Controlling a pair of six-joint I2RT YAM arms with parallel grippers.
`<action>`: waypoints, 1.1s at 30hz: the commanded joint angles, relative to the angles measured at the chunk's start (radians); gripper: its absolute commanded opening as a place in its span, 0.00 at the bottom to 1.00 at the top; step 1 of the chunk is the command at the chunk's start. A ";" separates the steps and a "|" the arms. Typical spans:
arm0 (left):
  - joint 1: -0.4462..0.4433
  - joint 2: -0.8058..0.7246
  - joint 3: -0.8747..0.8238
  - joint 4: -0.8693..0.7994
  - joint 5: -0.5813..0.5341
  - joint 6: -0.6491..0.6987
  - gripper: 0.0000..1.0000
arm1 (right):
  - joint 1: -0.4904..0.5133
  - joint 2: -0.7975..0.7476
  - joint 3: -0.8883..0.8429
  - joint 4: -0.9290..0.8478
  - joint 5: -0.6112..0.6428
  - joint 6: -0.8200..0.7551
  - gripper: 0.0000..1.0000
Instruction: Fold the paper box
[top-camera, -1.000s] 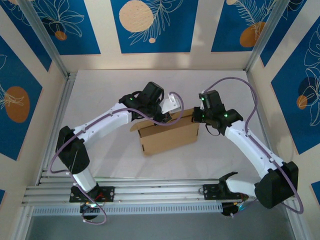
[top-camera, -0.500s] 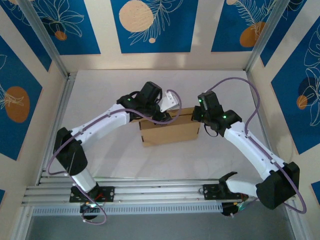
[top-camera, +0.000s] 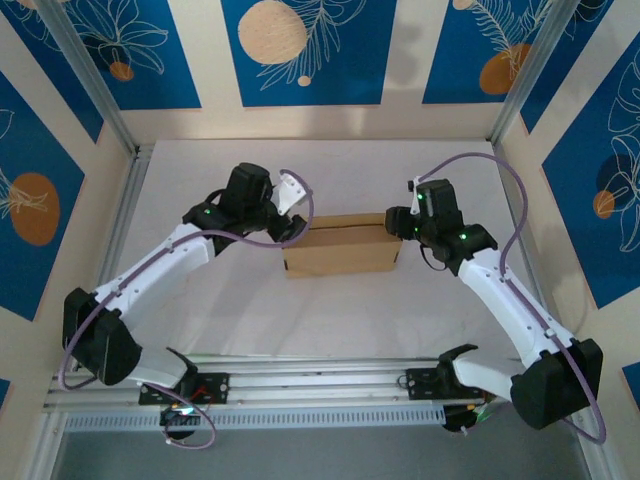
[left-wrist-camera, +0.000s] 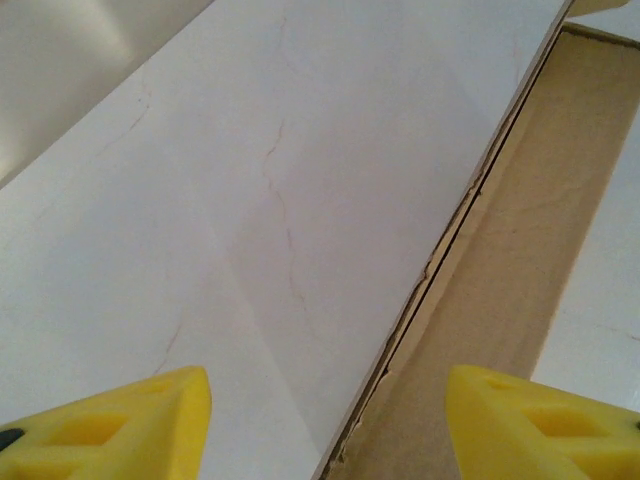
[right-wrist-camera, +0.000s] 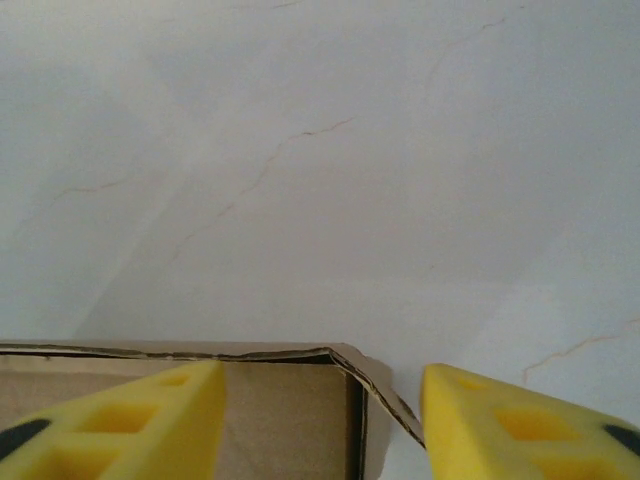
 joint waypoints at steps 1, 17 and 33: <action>0.009 -0.012 -0.020 0.061 0.008 -0.024 0.63 | -0.017 -0.037 0.019 0.009 -0.076 -0.057 0.60; 0.115 -0.160 -0.226 0.187 -0.019 -0.189 0.61 | 0.133 0.246 0.348 -0.044 -0.308 -0.167 0.47; 0.127 -0.121 -0.237 0.134 0.051 -0.161 0.52 | 0.093 0.346 0.389 -0.081 -0.352 -0.190 0.50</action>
